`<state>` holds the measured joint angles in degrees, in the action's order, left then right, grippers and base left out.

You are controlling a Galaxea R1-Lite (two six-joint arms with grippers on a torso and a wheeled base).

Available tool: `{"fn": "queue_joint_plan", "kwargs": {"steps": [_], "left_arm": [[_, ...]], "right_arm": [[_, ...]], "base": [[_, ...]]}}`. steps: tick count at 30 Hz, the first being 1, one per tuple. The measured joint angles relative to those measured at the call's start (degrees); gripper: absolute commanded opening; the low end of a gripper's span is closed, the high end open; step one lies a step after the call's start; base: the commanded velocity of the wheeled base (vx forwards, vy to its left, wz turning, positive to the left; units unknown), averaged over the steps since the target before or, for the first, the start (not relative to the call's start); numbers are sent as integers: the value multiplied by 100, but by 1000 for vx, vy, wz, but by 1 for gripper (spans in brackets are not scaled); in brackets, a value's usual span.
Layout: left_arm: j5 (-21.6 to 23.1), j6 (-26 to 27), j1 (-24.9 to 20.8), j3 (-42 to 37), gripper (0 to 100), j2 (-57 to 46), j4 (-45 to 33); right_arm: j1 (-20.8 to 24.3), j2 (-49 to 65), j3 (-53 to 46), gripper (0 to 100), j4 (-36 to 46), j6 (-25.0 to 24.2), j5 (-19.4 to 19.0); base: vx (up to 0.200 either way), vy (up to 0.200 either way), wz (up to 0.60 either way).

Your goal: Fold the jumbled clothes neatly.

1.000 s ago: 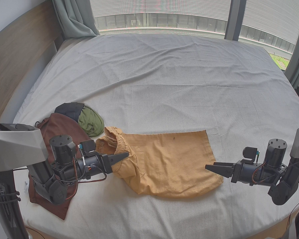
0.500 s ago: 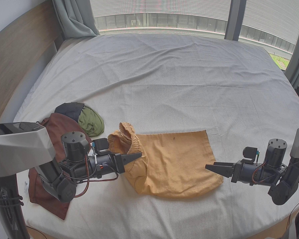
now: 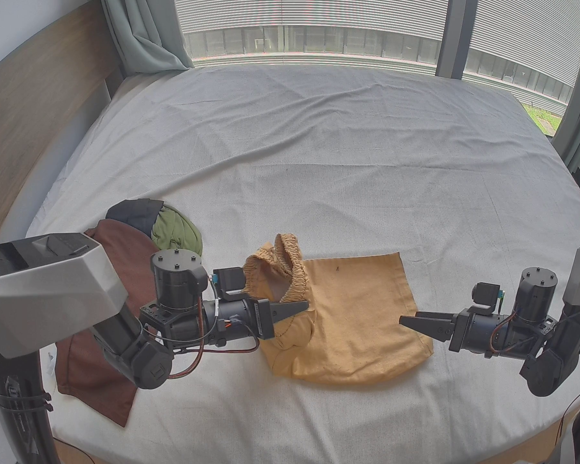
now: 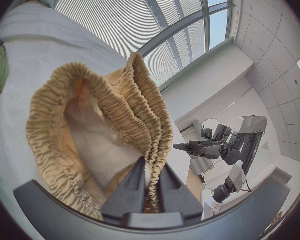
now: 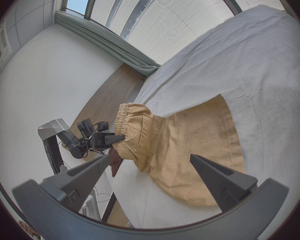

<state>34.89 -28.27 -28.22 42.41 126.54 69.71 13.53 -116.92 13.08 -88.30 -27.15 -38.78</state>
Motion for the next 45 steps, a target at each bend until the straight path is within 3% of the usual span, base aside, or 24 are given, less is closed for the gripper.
{"fn": "queue_joint_plan", "kwargs": {"steps": [13,28,41,42,45], "left_arm": [[-2,-28,-350,640,0,232,-276],[-9,-633,-859,1296,0,708,-244],[-319,-635,-1073,1809,0,1246,-202],[-322,-638,-1083,1822,100,1265,-200],[-334,-635,-1091,1847,100,1307,-194]], "right_arm": [[-124,9,94,100,-5,-22,-2],[-466,28,268,100,-2,-60,-4],[-541,38,338,100,0,-63,-4],[-546,38,338,100,0,-62,-4],[-546,38,340,100,0,-63,-4]], "base": [[0,0,0],[0,0,0],[0,0,0],[0,0,0],[0,0,0]]}}
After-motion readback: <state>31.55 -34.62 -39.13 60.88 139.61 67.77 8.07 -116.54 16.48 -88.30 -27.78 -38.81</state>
